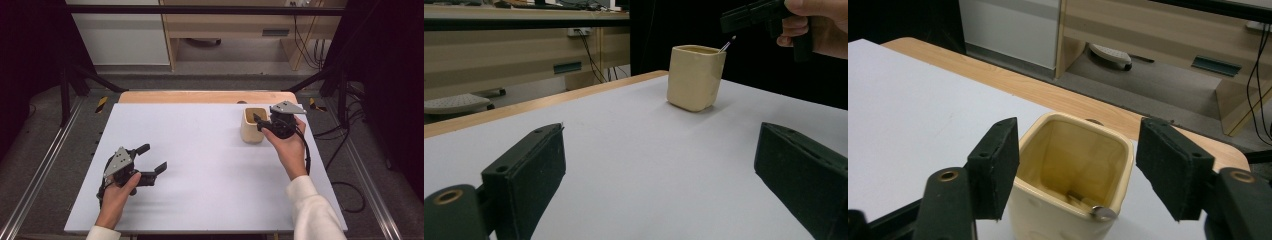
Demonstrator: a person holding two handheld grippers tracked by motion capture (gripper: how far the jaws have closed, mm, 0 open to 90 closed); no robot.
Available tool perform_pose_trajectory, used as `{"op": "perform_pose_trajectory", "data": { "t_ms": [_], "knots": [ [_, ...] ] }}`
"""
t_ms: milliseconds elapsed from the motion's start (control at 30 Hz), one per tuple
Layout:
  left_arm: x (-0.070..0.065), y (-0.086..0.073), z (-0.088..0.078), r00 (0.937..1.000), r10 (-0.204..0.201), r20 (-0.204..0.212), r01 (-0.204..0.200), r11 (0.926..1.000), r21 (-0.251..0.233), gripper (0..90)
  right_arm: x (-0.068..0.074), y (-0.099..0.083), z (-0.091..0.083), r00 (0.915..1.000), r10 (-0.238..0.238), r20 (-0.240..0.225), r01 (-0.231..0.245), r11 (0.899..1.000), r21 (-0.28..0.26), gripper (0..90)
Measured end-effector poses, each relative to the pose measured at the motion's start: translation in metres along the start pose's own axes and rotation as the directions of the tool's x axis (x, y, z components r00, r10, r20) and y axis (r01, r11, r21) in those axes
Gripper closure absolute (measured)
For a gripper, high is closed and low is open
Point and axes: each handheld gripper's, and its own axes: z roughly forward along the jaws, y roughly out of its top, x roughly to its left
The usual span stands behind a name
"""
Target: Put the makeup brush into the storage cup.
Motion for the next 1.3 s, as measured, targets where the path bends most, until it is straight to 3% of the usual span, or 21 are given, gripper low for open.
{"op": "perform_pose_trajectory", "data": {
  "t_ms": [367,633,833,933,1300],
  "knots": [
    [0.000,0.000,0.000,1.0000,0.009,-0.002,-0.009,1.0000,0.005,6.1,0.009,0.003,-0.003,0.9994,-0.016,0.029,0.016,1.000,-0.012,17.6],
    [-0.001,0.000,0.001,0.9998,0.018,0.001,-0.018,0.9998,0.011,6.1,0.015,0.007,-0.008,0.9995,-0.017,0.028,0.018,1.000,-0.026,12.5],
    [0.000,0.000,0.000,0.9997,0.025,-0.003,-0.025,0.9996,0.012,6.1,0.020,0.009,-0.016,0.9983,-0.032,0.048,0.033,0.999,-0.023,7.4],
    [0.000,0.000,0.000,0.9996,0.027,-0.003,-0.027,0.9995,0.015,6.1,0.024,0.010,-0.022,0.9960,-0.038,0.081,0.041,0.998,-0.037,6.5],
    [0.000,0.000,0.000,0.9997,0.026,-0.003,-0.026,0.9996,0.012,6.0,0.026,0.001,-0.049,0.9995,-0.012,0.031,0.015,0.997,-0.079,4.9]
  ]
}}
